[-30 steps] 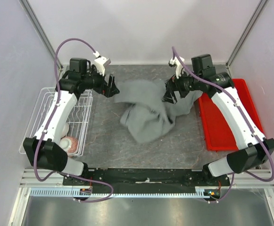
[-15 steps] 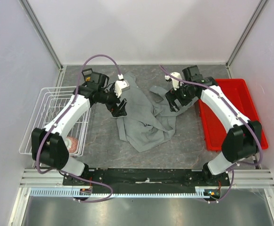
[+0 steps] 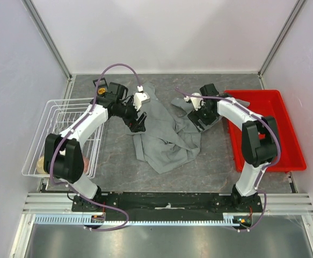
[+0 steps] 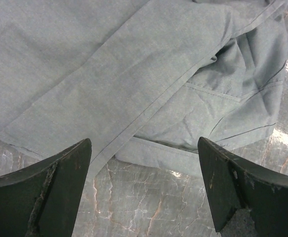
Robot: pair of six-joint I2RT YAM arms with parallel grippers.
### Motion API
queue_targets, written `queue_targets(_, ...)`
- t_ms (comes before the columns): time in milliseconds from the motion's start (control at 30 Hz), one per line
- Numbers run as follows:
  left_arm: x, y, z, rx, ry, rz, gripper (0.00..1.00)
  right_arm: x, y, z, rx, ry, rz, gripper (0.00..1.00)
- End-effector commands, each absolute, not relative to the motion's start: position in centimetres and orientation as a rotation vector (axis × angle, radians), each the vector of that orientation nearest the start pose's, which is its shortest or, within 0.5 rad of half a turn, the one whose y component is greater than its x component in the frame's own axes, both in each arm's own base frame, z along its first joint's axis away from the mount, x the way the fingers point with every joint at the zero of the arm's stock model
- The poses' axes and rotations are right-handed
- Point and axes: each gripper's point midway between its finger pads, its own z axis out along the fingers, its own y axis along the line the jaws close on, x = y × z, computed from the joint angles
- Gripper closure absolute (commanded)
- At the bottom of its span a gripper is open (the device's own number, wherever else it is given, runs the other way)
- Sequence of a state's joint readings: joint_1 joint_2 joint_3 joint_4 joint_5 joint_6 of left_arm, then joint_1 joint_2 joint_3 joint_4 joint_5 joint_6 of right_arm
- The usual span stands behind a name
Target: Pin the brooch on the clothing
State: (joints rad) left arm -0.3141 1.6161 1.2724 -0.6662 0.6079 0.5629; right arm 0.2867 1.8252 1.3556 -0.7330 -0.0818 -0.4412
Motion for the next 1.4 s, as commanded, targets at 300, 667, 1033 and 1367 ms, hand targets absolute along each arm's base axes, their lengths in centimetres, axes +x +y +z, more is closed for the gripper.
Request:
queue_targets(300, 30.9, -18.6, 12.9, 1.455, 1.895, -0.642, 0.1, 41.4, 11.4, 9.5, -0.942, 2.425, -0.049, 0.28)
queue_targets(667, 36.3, -16.1, 17.5, 0.941, 1.987, -0.859, 0.13, 36.3, 23.4, 15.5, -1.202, 2.177, 0.296, 0.11)
queue_targets(1033, 39.5, -6.1, 26.4, 0.295, 1.921, -0.689, 0.11, 37.9, 37.0, 13.8, -1.24, 2.01, 0.372, 0.13)
queue_targets(1367, 38.5, -2.5, 26.6, 0.114, 1.916, -0.659, 0.11, 36.0, 42.4, 8.9, -1.37, 1.995, 0.392, 0.17)
